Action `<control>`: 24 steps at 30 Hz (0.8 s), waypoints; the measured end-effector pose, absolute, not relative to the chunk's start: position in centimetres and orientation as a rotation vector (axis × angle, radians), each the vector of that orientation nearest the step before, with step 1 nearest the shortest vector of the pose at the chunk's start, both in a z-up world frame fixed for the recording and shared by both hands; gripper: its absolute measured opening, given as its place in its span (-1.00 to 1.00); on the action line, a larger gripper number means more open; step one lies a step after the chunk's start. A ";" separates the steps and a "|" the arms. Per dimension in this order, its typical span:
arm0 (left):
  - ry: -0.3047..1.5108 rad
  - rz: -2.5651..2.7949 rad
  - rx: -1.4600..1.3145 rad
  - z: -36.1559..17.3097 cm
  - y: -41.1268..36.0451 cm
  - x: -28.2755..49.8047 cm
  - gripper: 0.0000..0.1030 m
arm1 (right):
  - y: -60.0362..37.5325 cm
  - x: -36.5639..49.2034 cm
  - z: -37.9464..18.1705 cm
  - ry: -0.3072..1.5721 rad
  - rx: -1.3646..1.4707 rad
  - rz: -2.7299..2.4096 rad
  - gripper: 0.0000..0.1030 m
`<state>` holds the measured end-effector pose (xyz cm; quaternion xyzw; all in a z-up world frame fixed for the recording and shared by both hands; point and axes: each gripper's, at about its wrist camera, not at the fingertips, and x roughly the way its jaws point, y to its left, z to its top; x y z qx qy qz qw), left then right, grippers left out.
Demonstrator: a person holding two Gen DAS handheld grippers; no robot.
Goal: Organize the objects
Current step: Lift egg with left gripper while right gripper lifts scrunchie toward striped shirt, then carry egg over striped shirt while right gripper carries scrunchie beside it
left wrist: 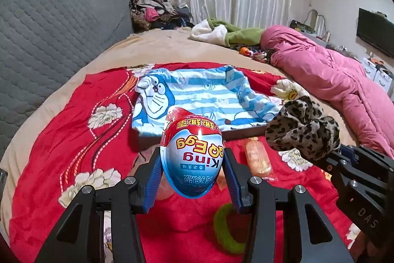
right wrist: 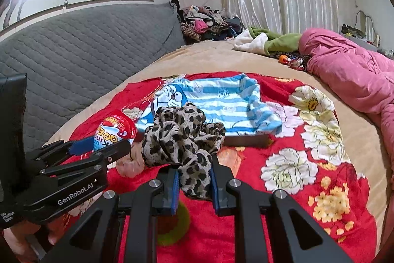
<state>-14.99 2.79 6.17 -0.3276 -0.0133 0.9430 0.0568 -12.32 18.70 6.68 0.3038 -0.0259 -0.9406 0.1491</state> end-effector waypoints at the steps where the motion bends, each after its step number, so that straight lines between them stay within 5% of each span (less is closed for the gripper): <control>1: -0.041 2.862 -0.992 6.3 2.7 -15.3 -0.05 | 18.6 -12.5 6.8 -0.073 0.871 -2.704 -0.60; 24: -0.008 2.885 -0.958 8.0 2.8 -21.3 -0.05 | 18.0 -18.3 9.5 -0.094 0.793 -2.708 -0.60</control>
